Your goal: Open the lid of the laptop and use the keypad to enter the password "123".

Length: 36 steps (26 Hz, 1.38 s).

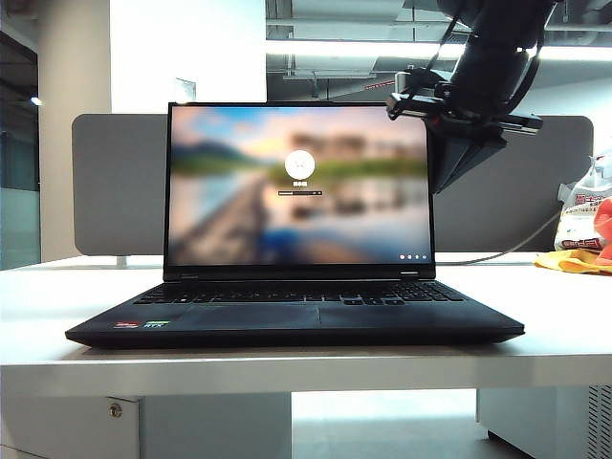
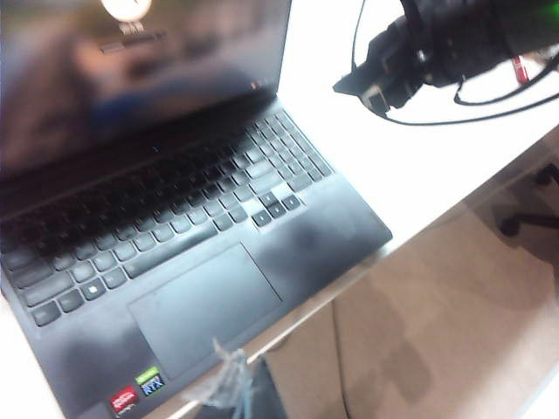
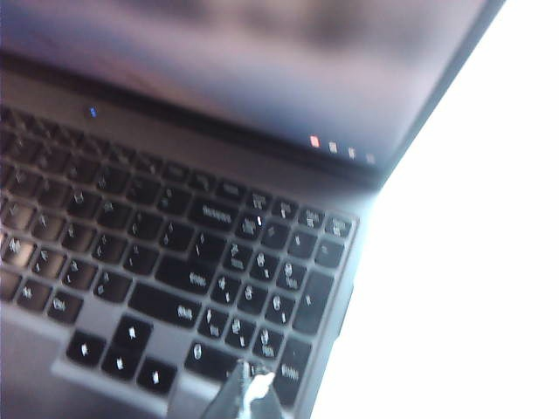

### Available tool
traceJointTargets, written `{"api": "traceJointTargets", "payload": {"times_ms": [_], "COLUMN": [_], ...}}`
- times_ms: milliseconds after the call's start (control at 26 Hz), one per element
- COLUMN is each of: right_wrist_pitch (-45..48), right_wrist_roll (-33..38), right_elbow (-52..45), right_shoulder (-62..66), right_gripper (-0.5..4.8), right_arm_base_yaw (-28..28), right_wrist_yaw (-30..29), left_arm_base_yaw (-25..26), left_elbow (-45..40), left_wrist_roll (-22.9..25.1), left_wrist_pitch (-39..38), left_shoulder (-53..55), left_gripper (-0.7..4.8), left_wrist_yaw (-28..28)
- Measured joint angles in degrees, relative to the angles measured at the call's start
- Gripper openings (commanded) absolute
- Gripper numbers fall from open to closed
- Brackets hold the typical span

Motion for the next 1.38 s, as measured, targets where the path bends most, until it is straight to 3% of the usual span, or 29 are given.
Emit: {"api": "traceJointTargets", "payload": {"times_ms": [269, 462, 769, 923, 1385], "right_wrist_pitch": [-0.3, 8.7, 9.6, 9.9, 8.4], "right_wrist_roll": [0.0, 0.2, 4.7, 5.6, 5.7], "right_elbow": [-2.5, -18.1, -42.0, -48.2, -53.2], "right_shoulder": [-4.8, -20.5, -46.3, -53.8, -61.4], "right_gripper": [-0.09, -0.09, -0.09, -0.09, -0.09], "right_arm_base_yaw": [1.4, 2.7, 2.5, 2.5, 2.5], "right_wrist_yaw": [-0.5, -1.0, -0.4, 0.5, 0.9], "left_arm_base_yaw": [0.0, 0.0, 0.0, 0.0, 0.0], "left_elbow": [-0.9, -9.1, -25.4, -30.1, -33.0], "left_wrist_roll": [1.3, 2.1, -2.7, -4.6, -5.1], "left_wrist_pitch": [0.4, 2.7, 3.9, 3.6, 3.4], "left_shoulder": [-5.9, -15.1, -28.6, -33.2, -38.0], "left_gripper": [-0.06, -0.06, -0.06, -0.06, -0.05], "left_wrist_yaw": [-10.6, -17.9, -18.9, -19.7, -19.5]}}
